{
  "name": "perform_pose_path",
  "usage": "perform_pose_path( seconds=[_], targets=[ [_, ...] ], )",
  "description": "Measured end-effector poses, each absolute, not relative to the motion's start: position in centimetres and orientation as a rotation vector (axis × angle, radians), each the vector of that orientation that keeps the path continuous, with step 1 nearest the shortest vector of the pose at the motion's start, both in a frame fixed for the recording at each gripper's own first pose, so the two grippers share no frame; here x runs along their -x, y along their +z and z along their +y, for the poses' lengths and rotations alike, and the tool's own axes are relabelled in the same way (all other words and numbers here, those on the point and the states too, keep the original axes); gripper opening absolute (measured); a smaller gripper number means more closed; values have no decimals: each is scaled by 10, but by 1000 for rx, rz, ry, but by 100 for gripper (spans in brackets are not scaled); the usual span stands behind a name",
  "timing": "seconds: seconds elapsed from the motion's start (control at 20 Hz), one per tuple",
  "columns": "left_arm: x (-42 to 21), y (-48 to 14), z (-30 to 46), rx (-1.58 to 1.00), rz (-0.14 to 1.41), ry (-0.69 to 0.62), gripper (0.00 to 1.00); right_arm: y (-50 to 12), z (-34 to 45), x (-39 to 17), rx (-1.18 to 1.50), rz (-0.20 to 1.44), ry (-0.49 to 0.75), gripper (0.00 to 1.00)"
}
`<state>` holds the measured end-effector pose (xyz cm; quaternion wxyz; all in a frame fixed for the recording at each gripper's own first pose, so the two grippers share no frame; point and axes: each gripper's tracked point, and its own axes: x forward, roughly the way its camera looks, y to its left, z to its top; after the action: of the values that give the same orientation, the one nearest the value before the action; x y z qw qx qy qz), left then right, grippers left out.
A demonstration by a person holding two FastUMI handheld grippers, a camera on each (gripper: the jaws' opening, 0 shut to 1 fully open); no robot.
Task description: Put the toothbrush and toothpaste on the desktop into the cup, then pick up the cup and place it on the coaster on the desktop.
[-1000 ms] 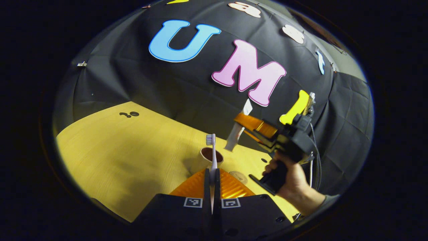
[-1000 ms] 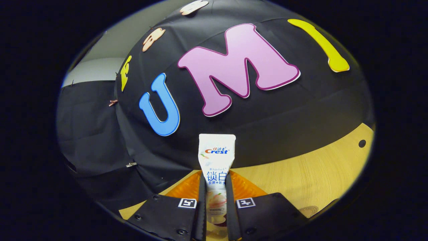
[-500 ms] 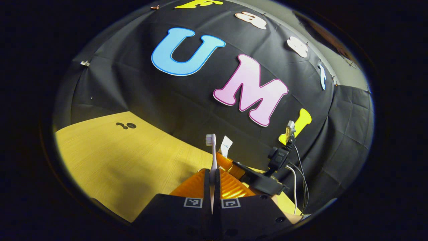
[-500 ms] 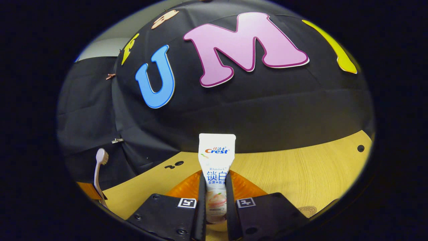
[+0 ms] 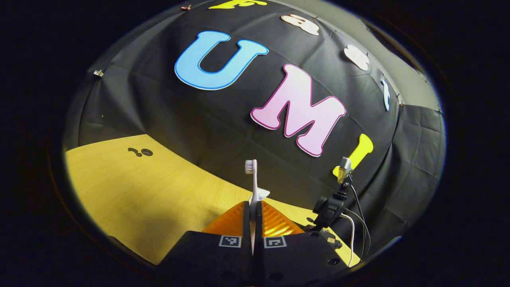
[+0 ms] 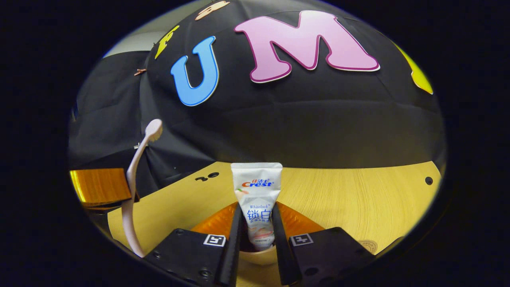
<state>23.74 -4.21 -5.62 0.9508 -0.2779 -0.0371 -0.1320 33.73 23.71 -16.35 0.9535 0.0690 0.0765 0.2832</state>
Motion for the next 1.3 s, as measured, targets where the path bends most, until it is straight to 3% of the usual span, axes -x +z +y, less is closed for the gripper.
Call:
perform_pose_path(
  seconds=[0.2, 0.35, 0.4, 0.45, 0.65, 1.3],
  targets=[
    [-253, -40, -37, 590, -125, -260, 6, -152, 235, -333, -222, 159, 600, 63],
    [-266, -26, -33, 594, -179, -253, 6, -137, 219, -331, -325, 160, 585, 67],
    [-268, -21, -33, 595, -195, -256, 6, -130, 211, -329, -374, 150, 585, 62],
    [-273, -17, -33, 595, -215, -258, 6, -121, 203, -328, -423, 134, 584, 67],
    [-291, 0, -35, 574, -299, -252, 6, -93, 157, -322, -523, 74, 553, 64],
    [-334, -41, -54, 401, -293, -183, 6, -148, 87, -275, -537, 175, 460, 64]
  ],
)
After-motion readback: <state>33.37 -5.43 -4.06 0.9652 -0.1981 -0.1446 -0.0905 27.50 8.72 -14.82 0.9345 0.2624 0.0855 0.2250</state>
